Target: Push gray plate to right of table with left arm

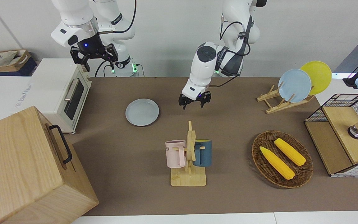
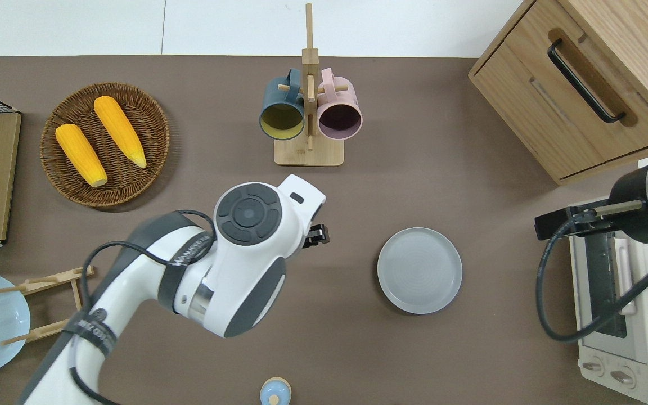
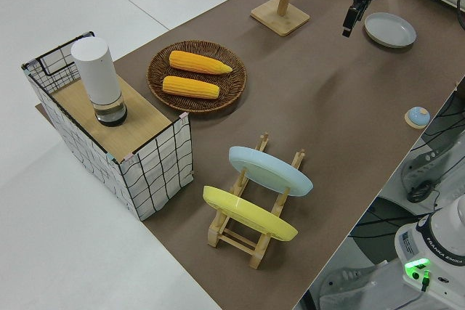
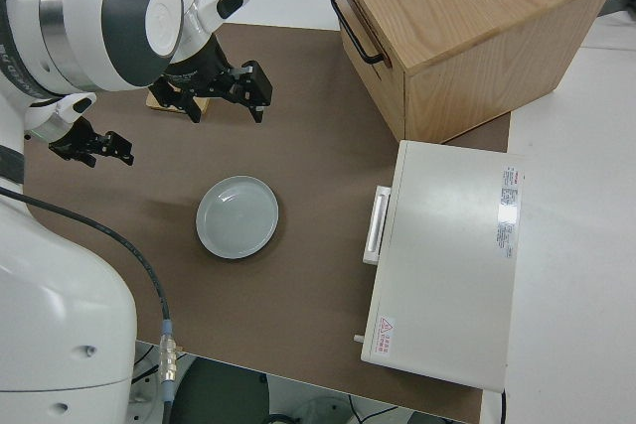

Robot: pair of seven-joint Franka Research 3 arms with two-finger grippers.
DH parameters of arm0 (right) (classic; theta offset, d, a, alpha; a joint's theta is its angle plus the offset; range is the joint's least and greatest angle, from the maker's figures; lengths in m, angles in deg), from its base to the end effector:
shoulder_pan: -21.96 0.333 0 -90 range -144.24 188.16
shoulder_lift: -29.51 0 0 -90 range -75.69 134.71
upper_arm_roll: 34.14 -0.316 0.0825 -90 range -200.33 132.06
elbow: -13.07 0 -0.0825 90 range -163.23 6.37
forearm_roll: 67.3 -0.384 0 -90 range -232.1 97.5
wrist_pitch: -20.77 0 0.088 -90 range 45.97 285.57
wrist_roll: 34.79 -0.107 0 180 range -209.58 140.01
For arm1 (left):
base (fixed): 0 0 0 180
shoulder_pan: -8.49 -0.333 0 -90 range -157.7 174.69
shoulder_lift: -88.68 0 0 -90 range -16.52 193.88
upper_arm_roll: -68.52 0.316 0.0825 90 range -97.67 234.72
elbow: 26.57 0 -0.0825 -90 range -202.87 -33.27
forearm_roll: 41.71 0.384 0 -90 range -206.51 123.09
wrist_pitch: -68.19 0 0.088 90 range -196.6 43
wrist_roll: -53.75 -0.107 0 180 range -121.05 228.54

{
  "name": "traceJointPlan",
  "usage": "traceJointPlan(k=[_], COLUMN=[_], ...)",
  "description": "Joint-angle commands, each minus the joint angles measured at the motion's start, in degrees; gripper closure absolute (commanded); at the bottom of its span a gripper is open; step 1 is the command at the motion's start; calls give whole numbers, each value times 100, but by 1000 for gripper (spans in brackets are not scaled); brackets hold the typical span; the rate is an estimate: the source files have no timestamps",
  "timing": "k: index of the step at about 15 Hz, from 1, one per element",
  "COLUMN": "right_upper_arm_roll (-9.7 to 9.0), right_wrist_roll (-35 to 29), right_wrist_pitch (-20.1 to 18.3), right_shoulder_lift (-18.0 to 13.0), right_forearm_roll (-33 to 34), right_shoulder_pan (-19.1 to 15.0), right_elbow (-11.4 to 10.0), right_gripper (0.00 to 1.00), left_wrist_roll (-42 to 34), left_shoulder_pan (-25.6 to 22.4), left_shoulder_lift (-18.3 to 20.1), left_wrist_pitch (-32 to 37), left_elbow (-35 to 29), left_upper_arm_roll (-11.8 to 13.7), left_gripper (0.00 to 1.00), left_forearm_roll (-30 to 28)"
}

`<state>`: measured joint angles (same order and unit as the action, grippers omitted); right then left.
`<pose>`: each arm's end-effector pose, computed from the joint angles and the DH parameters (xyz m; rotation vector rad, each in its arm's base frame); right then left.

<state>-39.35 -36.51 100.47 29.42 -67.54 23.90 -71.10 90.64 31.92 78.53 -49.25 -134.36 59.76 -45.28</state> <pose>0.5308 0.0671 0.6574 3.1338 0.1495 -0.1201 0.5094 -0.3203 0.4161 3.0720 0.1741 -0.0805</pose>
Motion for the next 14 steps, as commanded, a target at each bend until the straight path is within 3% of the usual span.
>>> traceJointPlan(k=[1, 6, 14], right_upper_arm_roll=[-32, -32, -32], right_wrist_roll=[15, 6, 15], right_wrist_pitch=[-69, -69, -69], right_shoulder_lift=[-43, -43, -43], right_forearm_roll=[-46, -46, -46], right_shoulder_pan=[-62, -62, -62], right_elbow=[5, -3, -3], right_gripper=[17, 17, 17], left_wrist_roll=[-796, -2027, -3205], left_shoulder_pan=[-557, -1418, -2140], left_shoulder_lift=[610, 1085, 1464], left_wrist_pitch=[546, 1381, 2031], left_elbow=[-217, -120, 186], left_upper_arm_roll=[-20, 7, 24], left_gripper=[13, 9, 9], left_forearm_roll=[-144, -144, -56])
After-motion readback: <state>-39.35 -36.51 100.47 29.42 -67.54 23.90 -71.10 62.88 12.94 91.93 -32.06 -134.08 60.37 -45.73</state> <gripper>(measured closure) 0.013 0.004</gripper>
